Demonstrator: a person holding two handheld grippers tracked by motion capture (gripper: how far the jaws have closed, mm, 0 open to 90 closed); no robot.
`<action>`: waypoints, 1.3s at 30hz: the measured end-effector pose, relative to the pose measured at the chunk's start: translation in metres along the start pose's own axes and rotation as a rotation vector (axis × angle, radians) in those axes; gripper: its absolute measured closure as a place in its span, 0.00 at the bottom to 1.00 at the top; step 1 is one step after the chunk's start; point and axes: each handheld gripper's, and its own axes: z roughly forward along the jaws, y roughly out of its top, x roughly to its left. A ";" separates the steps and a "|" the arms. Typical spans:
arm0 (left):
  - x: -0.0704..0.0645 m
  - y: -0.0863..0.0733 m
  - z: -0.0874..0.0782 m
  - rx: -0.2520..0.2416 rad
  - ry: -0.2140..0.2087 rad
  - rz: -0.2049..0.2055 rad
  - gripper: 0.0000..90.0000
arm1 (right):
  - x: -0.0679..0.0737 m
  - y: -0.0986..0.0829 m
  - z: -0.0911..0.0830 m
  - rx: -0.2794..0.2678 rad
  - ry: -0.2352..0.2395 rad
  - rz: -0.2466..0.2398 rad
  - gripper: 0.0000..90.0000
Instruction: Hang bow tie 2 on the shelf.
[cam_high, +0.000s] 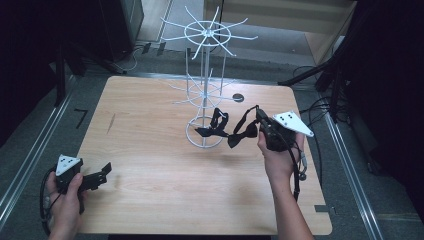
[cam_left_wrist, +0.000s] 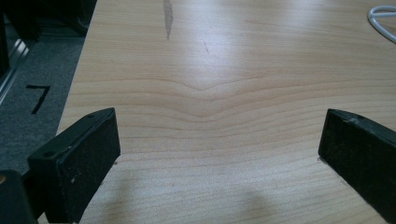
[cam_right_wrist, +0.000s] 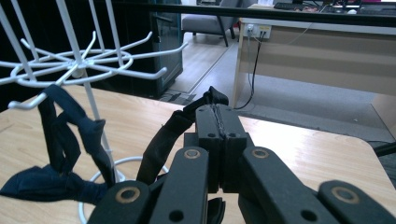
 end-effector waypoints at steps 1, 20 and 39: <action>0.000 0.000 0.000 0.000 0.000 0.000 0.00 | 0.000 0.002 0.001 -0.004 -0.001 -0.001 1.00; 0.001 0.000 0.000 0.001 0.000 -0.004 0.00 | 0.007 0.024 0.005 -0.045 0.031 -0.056 1.00; 0.001 0.000 0.000 0.001 -0.002 -0.007 0.00 | 0.008 0.034 0.027 -0.057 0.093 -0.041 1.00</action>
